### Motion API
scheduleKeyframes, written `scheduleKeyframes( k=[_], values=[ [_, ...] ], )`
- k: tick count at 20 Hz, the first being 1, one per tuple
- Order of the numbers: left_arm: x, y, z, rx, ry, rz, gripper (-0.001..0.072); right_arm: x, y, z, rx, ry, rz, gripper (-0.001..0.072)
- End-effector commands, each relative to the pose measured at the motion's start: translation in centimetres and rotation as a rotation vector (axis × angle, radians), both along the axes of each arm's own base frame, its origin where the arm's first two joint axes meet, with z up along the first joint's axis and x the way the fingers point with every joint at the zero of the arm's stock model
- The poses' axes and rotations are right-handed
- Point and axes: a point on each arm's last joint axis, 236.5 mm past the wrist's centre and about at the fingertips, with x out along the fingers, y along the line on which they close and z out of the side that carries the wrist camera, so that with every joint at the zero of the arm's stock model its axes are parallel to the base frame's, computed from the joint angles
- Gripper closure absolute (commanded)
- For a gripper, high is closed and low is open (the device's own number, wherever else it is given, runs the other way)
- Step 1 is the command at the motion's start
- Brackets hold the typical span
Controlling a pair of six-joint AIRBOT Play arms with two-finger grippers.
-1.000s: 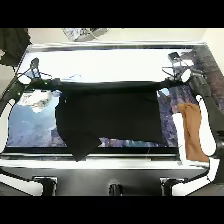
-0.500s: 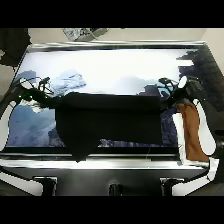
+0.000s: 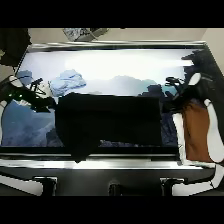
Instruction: Fold the shirts.
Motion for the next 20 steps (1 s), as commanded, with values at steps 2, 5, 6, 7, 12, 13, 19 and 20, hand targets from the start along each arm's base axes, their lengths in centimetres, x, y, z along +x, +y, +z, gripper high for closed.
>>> scheduleKeyframes(
  k=[2,5,6,7,12,13,19,20],
  values=[
    [-9.0,-0.1,-1.4,-0.063,0.164,0.057,0.0131,-6.4,-1.3,0.5,0.043,0.133,-0.035,0.02],
    [-16.6,-4.0,-5.6,-0.146,0.178,0.077,0.0131,-9.8,0.3,-1.6,0.083,0.161,-0.039,0.02],
    [-17.9,-5.0,-6.4,-0.165,0.16,0.086,0.0131,-10.3,0.8,-1.7,0.098,0.16,-0.036,0.02],
    [-18.4,-5.8,-6.8,-0.187,0.137,0.105,0.0132,-10.5,0.8,-1.8,0.095,0.155,-0.038,0.02],
    [-17.6,-8.7,-7.9,-0.263,0.078,0.194,0.018,-10.5,0.7,-1.6,0.088,0.141,-0.038,0.0113],
    [-17.2,-8.7,-8.1,-0.251,0.066,0.203,0.0282,-10.7,0.8,-1.7,0.093,0.147,-0.038,0.0112],
    [-16.2,-8.4,-8.4,-0.227,0.028,0.228,0.0675,-12.8,5.1,-5.2,0.216,0.192,-0.08,0.0106],
    [-16.2,-8.4,-8.3,-0.227,0.027,0.228,0.0676,-13.2,5.5,-5.9,0.219,0.195,-0.086,0.0105]
  ],
)
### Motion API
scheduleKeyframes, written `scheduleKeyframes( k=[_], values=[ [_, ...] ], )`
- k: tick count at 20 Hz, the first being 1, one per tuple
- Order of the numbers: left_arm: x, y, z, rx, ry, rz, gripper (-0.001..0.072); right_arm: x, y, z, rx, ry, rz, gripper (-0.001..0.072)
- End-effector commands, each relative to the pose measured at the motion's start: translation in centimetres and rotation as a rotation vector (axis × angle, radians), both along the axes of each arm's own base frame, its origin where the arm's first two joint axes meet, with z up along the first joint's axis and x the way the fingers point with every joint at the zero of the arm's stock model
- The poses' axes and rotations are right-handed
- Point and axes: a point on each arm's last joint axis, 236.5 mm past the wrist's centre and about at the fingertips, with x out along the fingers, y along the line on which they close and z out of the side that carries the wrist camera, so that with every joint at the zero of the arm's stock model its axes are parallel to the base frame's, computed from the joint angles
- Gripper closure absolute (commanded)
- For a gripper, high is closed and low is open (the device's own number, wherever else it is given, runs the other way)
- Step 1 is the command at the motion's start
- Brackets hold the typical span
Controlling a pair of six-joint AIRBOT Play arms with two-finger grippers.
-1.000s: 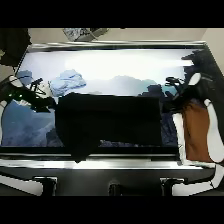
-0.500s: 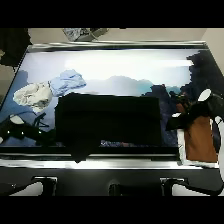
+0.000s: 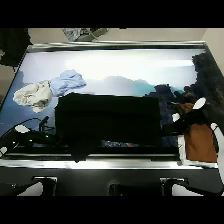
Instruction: Fold the shirts.
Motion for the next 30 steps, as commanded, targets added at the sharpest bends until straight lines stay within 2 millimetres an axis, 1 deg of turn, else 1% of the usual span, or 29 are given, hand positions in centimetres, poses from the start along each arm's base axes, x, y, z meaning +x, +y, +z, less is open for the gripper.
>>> scheduleKeyframes(
  k=[1,4,6,7,8,9,10,12,13,14,16,18,19,21,22,23,25,26,27,28,30],
  values=[
    [0.7,0.6,-0.5,0.035,-0.03,0.018,0.0676,-0.9,2.1,-2.3,0.042,0.008,-0.042,0.0106],
    [0.8,0.6,-0.4,0.037,-0.038,0.015,0.0676,-1.9,2.6,-3.1,0.053,0.065,-0.078,0.0109],
    [0.8,0.6,-0.4,0.038,-0.049,-0.001,0.0676,-2.1,2.6,-3.4,0.055,0.082,-0.086,0.0138],
    [0.8,0.6,-0.4,0.039,-0.053,-0.007,0.0676,-2.2,2.7,-3.4,0.054,0.095,-0.102,0.0222],
    [0.8,0.6,-0.4,0.039,-0.053,-0.005,0.0676,-2.2,2.7,-3.4,0.052,0.098,-0.109,0.0336],
    [0.9,0.7,-0.4,0.04,-0.055,-0.005,0.0676,-2.1,2.6,-3.5,0.051,0.098,-0.112,0.0467],
    [1.1,0.7,-0.2,0.042,-0.065,-0.014,0.0676,-2.1,2.7,-3.4,0.051,0.098,-0.111,0.0672],
    [2.3,0.8,1.2,0.041,-0.12,-0.069,0.068,-1.9,2.5,-3.1,0.059,0.058,-0.05,0.0666],
    [3.4,1.1,2.5,0.051,-0.158,-0.082,0.068,-1.4,2.3,-2.7,0.058,0.02,-0.013,0.0666],
    [4.9,1.4,4.5,0.062,-0.213,-0.096,0.0681,-0.7,2.1,-2.0,0.051,-0.023,0.009,0.0668],
    [7.5,1.7,8.8,0.068,-0.302,-0.115,0.0682,1.4,1.4,0.0,0.021,-0.11,0.018,0.0669],
    [10.4,2.3,12.5,0.088,-0.384,-0.108,0.0683,4.8,0.7,2.5,-0.004,-0.221,0.007,0.067],
    [12.3,2.8,14.1,0.104,-0.431,-0.094,0.0683,7.0,0.2,3.9,-0.026,-0.293,-0.016,0.067],
    [15.6,3.6,15.8,0.122,-0.483,-0.088,0.0683,11.8,-0.9,6.3,-0.074,-0.443,-0.052,0.067],
    [17.2,4.1,15.9,0.121,-0.484,-0.076,0.0683,14.3,-1.0,7.0,-0.087,-0.504,-0.063,0.067],
    [18.9,4.3,15.6,0.117,-0.479,-0.075,0.0683,16.4,-0.5,7.3,-0.089,-0.545,-0.064,0.067],
    [22.1,4.5,14.1,0.101,-0.449,-0.058,0.0682,20.6,0.7,6.6,-0.1,-0.61,-0.045,0.067],
    [23.3,4.6,13.1,0.092,-0.429,-0.057,0.0682,22.0,1.1,5.6,-0.103,-0.609,-0.051,0.0669],
    [24.6,4.4,12.1,0.074,-0.409,-0.058,0.0681,22.8,1.3,4.2,-0.097,-0.572,-0.085,0.0669],
    [25.7,3.9,11.2,0.042,-0.4,-0.056,0.0681,23.0,1.3,2.7,-0.089,-0.524,-0.124,0.0668],
    [27.3,3.2,9.3,-0.012,-0.375,-0.041,0.0681,22.3,1.5,-0.1,-0.081,-0.438,-0.153,0.0667]
  ],
)
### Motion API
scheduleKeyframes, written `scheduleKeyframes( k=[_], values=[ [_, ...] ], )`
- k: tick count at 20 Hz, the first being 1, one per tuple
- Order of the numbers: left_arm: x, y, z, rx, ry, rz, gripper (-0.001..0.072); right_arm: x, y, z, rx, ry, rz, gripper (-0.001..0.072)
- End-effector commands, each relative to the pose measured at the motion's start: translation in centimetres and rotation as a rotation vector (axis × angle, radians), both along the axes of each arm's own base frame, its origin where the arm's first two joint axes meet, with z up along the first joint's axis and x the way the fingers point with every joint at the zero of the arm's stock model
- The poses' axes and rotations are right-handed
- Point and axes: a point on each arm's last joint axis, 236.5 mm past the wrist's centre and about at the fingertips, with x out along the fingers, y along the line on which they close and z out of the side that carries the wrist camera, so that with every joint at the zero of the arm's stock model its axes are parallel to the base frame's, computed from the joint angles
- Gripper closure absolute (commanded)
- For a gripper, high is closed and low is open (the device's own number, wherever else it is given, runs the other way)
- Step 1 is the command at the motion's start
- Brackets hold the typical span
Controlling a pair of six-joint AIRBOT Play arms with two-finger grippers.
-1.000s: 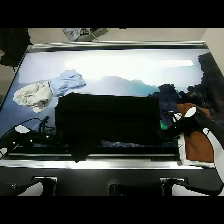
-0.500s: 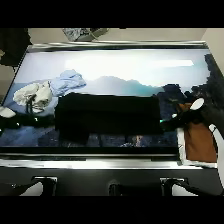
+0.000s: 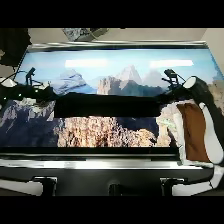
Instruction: Fold the shirts.
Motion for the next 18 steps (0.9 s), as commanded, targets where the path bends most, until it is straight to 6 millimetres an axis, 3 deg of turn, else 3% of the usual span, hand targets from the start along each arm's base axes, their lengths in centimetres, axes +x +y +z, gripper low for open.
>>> scheduleKeyframes(
  k=[1,4,5,6,7,8,9,10,11,12,14,18],
  values=[
    [2.8,-1.1,-3.7,-0.075,0.06,0.003,0.0681,1.1,0.6,-3.6,0.025,0.074,-0.057,0.0666],
    [1.5,-2.2,-7.0,-0.114,0.181,-0.003,0.0678,0.5,1.2,-4.7,0.052,0.115,-0.055,0.0665],
    [1.2,-2.4,-7.1,-0.121,0.198,-0.009,0.0619,0.2,1.2,-4.3,0.052,0.121,-0.046,0.0656],
    [1.0,-2.3,-6.8,-0.128,0.202,-0.008,0.0427,-0.4,0.9,-3.6,0.041,0.121,-0.006,0.0528],
    [0.6,-2.1,-6.1,-0.144,0.22,-0.002,0.0215,-1.0,0.5,-2.8,0.028,0.119,0.043,0.0288],
    [0.1,-1.7,-5.2,-0.153,0.232,-0.019,0.0186,-1.6,-0.5,-1.8,0.017,0.113,0.077,0.0186],
    [-0.4,-1.4,-4.2,-0.161,0.241,-0.037,0.0187,-1.9,-1.9,-0.9,0.021,0.11,0.054,0.0168],
    [-0.7,-1.0,-3.0,-0.164,0.237,-0.049,0.0191,-2.2,-3.6,-0.4,0.048,0.115,-0.002,0.0088],
    [-0.8,-0.7,-1.9,-0.16,0.217,-0.05,0.0192,-2.4,-4.4,-0.2,0.115,0.128,-0.06,0.0062],
    [-0.7,-0.6,-0.5,-0.15,0.184,-0.052,0.0193,-2.4,-4.4,-0.2,0.217,0.14,-0.11,0.0018],
    [-0.8,-1.2,2.3,-0.132,0.117,-0.077,0.0193,-2.2,-3.1,-0.6,0.381,0.169,-0.158,0.001],
    [-1.7,-4.1,7.5,-0.092,-0.003,-0.157,0.0193,-1.7,0.1,-3.4,0.497,0.245,-0.179,0.0011]
  ],
)
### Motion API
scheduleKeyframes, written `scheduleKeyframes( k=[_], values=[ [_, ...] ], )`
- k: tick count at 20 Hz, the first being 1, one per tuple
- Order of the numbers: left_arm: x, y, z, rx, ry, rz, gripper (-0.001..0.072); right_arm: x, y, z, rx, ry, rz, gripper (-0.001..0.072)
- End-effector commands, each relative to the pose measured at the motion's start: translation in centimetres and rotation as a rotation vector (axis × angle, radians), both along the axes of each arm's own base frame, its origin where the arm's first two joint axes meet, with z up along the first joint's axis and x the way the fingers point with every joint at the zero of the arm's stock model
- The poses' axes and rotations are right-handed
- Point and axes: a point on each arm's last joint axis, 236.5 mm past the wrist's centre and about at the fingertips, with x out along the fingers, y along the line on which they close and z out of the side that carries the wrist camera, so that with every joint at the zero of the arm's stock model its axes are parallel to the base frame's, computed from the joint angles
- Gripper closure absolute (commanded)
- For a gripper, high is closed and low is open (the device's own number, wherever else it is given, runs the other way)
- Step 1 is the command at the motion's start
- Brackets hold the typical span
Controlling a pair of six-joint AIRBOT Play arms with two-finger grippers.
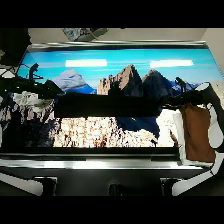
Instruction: Fold the shirts.
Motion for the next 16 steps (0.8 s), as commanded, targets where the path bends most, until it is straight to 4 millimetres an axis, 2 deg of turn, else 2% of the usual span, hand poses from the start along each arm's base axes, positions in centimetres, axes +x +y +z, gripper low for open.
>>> scheduleKeyframes(
  k=[1,2,4,5,6,7,8,9,10,11,12,13,14,16],
  values=[
    [-1.1,-2.6,4.6,0.021,-0.106,-0.071,0.0193,0.3,2.6,-1.5,0.124,0.068,-0.048,0.0013],
    [-1.5,-3.7,5.6,0.026,-0.134,-0.095,0.0194,0.1,3.0,-2.3,0.111,0.111,-0.071,0.0022],
    [-2.2,-5.9,7.1,0.039,-0.201,-0.169,0.0193,-0.1,3.5,-3.6,0.057,0.168,-0.106,0.0116],
    [-2.4,-7.1,7.4,0.04,-0.219,-0.197,0.0193,0.1,4.0,-3.8,0.039,0.159,-0.1,0.025],
    [-2.5,-8.3,7.4,0.038,-0.226,-0.217,0.0193,0.6,4.6,-3.7,0.036,0.143,-0.098,0.048],
    [-2.6,-9.6,7.1,0.036,-0.229,-0.238,0.0193,0.9,5.2,-3.3,0.041,0.126,-0.097,0.0661],
    [-2.6,-11.0,6.7,0.034,-0.235,-0.263,0.0197,1.4,5.7,-2.5,0.048,0.084,-0.078,0.0668],
    [-2.5,-12.6,6.1,0.031,-0.24,-0.286,0.0297,1.8,5.9,-1.0,0.051,0.031,-0.051,0.0668],
    [-2.5,-14.2,5.2,0.027,-0.238,-0.301,0.0495,1.9,6.0,0.9,0.048,-0.017,-0.024,0.0669],
    [-2.4,-16.0,4.0,0.024,-0.234,-0.313,0.0583,1.7,6.0,3.1,0.035,-0.061,0.003,0.0669],
    [-2.5,-18.0,2.3,0.02,-0.215,-0.312,0.0588,1.3,6.1,5.3,0.022,-0.102,0.036,0.0669],
    [-2.9,-19.9,0.4,0.014,-0.174,-0.304,0.065,0.5,6.2,7.8,0.007,-0.142,0.071,0.067],
    [-3.6,-21.9,-1.7,0.013,-0.137,-0.309,0.0673,-0.3,6.5,9.9,-0.012,-0.173,0.102,0.067],
    [-4.8,-25.7,-4.8,0.002,-0.094,-0.331,0.0675,-2.9,6.6,14.0,-0.078,-0.222,0.17,0.0669]
  ],
)
